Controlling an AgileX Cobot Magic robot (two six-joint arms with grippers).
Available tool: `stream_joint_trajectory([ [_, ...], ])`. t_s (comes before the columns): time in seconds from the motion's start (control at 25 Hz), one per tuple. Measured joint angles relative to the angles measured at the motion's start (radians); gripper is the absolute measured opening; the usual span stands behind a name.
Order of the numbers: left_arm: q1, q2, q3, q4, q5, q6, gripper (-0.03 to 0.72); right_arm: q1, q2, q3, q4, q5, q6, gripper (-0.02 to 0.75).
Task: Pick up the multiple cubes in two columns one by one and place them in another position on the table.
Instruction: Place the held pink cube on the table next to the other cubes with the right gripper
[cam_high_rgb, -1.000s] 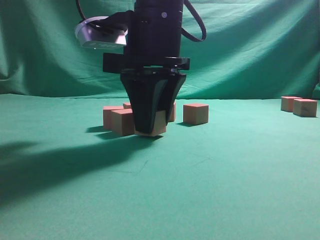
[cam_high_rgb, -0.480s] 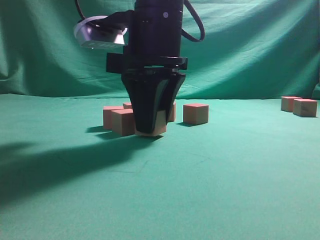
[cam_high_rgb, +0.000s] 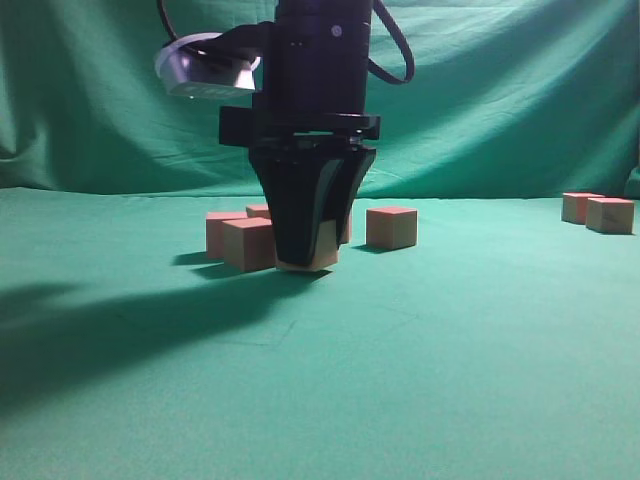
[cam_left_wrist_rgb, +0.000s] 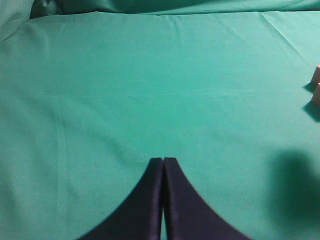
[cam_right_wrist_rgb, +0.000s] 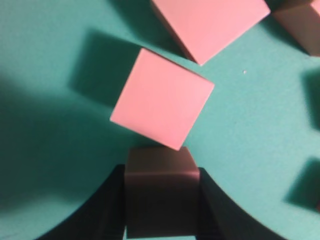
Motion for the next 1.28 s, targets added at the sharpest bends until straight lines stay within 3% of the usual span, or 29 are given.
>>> stream_joint_trajectory([
  [1.28, 0.000, 0.000, 0.000, 0.000, 0.000, 0.000, 0.000, -0.002, 0.000, 0.000, 0.020, 0.015, 0.000, 0.275],
])
